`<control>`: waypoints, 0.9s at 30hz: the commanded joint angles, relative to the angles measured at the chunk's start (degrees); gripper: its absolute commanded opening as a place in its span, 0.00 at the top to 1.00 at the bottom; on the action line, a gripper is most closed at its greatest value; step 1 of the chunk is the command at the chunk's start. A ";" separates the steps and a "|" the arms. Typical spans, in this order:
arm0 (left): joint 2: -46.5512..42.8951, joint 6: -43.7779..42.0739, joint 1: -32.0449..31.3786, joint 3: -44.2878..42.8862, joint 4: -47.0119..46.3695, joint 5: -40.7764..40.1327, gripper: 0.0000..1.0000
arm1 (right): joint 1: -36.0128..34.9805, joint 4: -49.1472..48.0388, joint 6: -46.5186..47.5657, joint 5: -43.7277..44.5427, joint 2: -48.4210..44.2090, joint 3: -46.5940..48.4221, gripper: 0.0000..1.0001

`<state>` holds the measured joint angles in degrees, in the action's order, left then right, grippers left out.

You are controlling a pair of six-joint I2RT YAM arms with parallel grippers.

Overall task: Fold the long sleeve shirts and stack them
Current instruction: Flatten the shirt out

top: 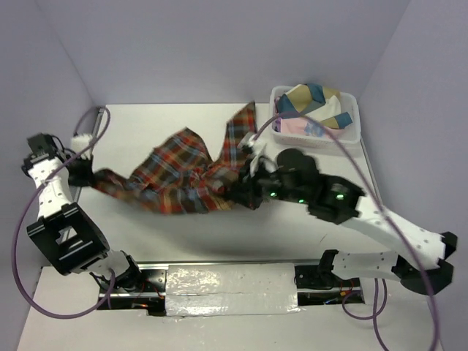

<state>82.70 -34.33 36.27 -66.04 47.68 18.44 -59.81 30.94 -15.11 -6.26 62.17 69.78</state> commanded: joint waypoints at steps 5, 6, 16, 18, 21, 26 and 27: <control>0.36 1.19 -0.67 -20.79 9.80 11.36 1.00 | 11.84 8.61 -0.78 -3.47 5.21 19.86 1.00; 0.80 1.71 -0.94 -21.14 9.89 11.27 1.00 | 15.91 8.70 -2.53 -6.19 6.89 20.22 1.00; 0.63 6.99 -6.73 -7.80 -0.65 9.17 1.00 | 31.86 12.46 -4.75 -3.68 42.98 31.98 0.31; -0.68 6.82 -7.27 -3.51 -2.15 8.20 1.00 | 31.69 14.76 -5.18 0.54 44.61 33.67 0.30; -1.31 6.38 -7.27 0.02 -3.47 7.06 1.00 | 30.90 8.63 -8.60 4.58 37.08 23.77 0.21; -1.31 6.46 -7.35 3.11 -4.88 5.91 1.00 | 27.48 -4.46 -17.20 2.31 22.74 1.91 0.30; -1.22 6.29 -7.27 3.11 -4.79 5.74 1.00 | 26.51 -4.92 -18.45 1.78 21.95 -0.06 0.38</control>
<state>83.53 -28.25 28.82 -62.96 45.17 24.25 -30.52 34.48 -27.40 -3.88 88.99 74.85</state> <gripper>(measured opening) 0.036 0.650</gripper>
